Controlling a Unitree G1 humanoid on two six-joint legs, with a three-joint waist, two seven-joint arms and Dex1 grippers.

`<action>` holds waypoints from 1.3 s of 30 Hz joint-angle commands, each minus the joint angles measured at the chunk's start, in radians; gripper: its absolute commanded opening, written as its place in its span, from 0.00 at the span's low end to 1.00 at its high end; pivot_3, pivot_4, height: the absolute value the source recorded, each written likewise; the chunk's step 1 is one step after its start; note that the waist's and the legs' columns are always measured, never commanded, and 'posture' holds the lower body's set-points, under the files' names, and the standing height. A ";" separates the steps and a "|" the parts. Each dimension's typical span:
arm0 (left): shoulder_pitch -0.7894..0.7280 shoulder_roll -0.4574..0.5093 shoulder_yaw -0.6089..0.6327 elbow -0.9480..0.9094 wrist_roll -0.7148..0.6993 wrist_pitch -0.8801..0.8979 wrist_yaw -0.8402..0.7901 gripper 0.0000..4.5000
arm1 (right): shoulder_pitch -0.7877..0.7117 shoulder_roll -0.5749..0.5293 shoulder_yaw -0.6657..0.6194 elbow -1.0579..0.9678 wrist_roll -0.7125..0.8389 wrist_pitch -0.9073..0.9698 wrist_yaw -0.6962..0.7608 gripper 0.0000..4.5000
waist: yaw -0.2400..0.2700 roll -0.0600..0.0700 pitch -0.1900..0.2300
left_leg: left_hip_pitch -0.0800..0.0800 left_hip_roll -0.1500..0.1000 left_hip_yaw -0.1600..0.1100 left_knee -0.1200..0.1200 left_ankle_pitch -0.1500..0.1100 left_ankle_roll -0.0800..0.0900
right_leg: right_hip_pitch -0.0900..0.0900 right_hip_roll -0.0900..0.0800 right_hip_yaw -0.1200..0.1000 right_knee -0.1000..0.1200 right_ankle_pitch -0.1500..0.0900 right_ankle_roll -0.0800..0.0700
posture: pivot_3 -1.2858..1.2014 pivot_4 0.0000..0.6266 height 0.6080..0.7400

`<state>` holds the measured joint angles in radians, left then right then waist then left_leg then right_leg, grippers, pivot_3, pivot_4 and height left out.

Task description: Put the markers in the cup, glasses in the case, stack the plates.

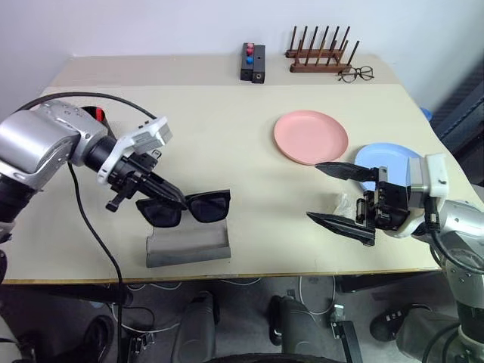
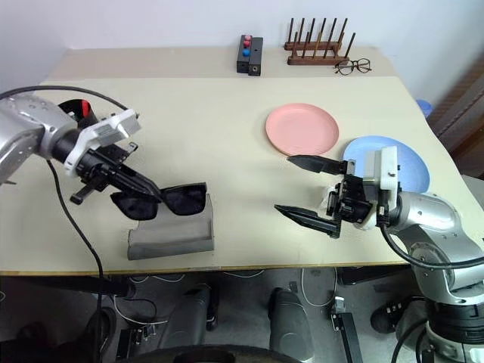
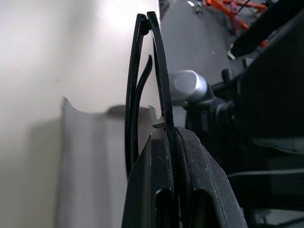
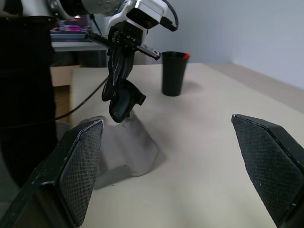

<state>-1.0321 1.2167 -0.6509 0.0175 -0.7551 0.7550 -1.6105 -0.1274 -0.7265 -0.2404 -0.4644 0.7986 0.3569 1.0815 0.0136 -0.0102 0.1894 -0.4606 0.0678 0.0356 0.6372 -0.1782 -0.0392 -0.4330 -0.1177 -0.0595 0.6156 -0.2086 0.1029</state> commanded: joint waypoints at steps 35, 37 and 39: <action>0.412 -0.212 0.252 -0.015 0.306 -0.172 0.001 0.02 | 0.021 0.002 -0.006 -0.038 -0.037 -0.040 -0.039 0.98 | 0.002 0.000 0.000 | 0.000 0.000 0.000 0.000 0.000 0.000 | 0.000 0.000 0.000 0.000 0.000 0.000 | 0.52 0.24 1.00; 0.416 -0.225 0.252 -0.006 0.328 -0.194 0.000 0.02 | 0.020 0.001 -0.005 -0.037 -0.037 -0.040 -0.042 0.98 | 0.001 0.000 0.000 | 0.000 0.000 0.000 0.000 0.000 0.000 | 0.000 0.000 0.000 -0.001 0.000 0.000 | 0.52 0.24 1.00; 0.419 -0.243 0.257 0.004 0.338 -0.202 0.004 0.02 | 0.019 0.001 -0.005 -0.036 -0.037 -0.040 -0.043 0.98 | 0.001 0.000 0.000 | 0.000 0.000 0.000 0.000 0.000 0.000 | 0.000 0.000 0.000 0.000 0.000 0.000 | 0.52 0.24 1.00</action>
<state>-0.6198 0.9768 -0.4307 0.0240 -0.4234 0.5698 -1.6079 -0.1033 -0.7247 -0.2228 -0.4684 0.7526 0.3334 1.0431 0.0150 -0.0098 0.1890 -0.4607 0.0678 0.0360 0.6369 -0.1782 -0.0393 -0.4333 -0.1177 -0.0597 0.6152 -0.2083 0.1024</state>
